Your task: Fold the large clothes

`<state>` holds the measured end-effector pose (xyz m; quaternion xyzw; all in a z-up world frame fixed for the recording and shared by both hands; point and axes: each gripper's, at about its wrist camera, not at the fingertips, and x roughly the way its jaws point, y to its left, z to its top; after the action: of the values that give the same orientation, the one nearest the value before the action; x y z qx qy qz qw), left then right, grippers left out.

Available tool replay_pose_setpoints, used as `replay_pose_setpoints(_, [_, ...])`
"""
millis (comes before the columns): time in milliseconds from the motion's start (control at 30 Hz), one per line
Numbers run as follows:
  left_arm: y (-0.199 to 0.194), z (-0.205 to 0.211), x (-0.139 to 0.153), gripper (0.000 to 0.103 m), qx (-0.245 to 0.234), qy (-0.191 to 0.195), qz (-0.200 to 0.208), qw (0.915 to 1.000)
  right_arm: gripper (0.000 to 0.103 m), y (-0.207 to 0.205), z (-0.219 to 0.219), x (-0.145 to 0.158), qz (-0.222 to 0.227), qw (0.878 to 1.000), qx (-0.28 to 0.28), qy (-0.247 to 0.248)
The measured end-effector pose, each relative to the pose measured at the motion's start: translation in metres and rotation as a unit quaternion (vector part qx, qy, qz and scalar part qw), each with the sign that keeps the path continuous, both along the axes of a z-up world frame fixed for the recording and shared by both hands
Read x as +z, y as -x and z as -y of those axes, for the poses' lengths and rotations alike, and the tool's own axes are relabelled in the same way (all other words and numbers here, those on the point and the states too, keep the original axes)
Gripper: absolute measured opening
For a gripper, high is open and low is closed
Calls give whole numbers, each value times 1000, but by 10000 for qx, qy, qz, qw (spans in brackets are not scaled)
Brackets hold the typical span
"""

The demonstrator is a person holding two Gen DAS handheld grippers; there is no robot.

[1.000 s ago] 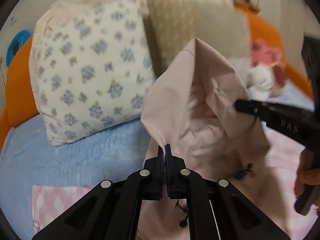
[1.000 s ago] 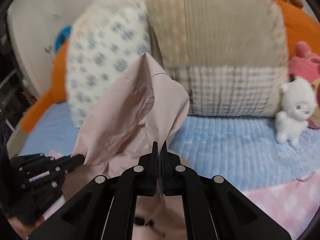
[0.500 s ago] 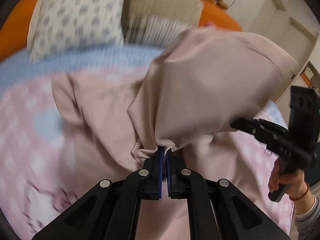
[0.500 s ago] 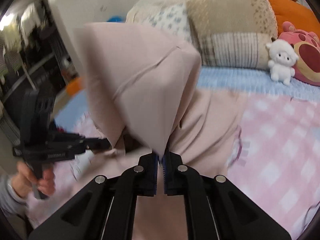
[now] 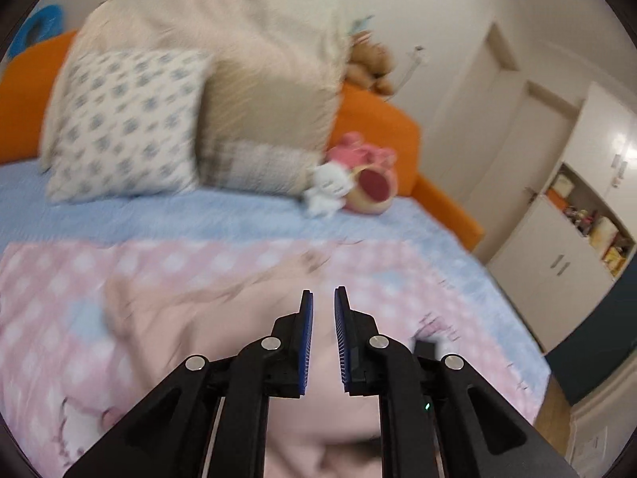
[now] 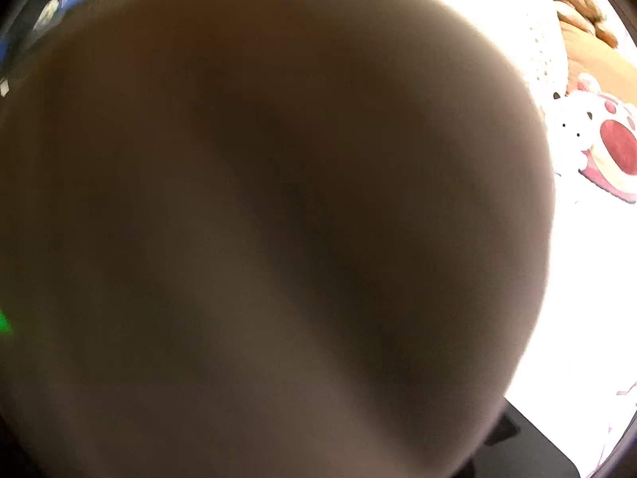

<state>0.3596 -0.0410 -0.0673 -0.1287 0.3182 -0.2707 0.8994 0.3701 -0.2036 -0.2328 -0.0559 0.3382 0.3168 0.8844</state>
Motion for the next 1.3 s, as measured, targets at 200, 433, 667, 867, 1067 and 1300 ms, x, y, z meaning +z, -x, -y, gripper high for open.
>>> replay_pose_setpoints(200, [-39,76,-47,29,-263,-1048,-1067,9884,79,52,13,19,62,9997,228,-4])
replay_pose_setpoints(433, [-35,43,-140,27,30,-1465,-2193,9646,75,131,51,54,236,9974,579,-361])
replay_pose_setpoints(667, [45,36,-102,28,-330,-829,-1763,9803,44,79,83,83,-144,9911,-140,-1318])
replay_pose_setpoints(867, [62,30,-145,31,-284,-1010,-2159,9708,40,32,47,24,-1212,9819,-385,-1406])
replay_pose_setpoints(1067, [52,18,-176,28,-350,-926,-2384,9661,41,23,3,-27,-1331,9891,-495,-380])
replay_pose_setpoints(1300, [82,10,-106,28,-438,-1038,-1648,9799,67,56,12,34,-829,9959,-346,-100])
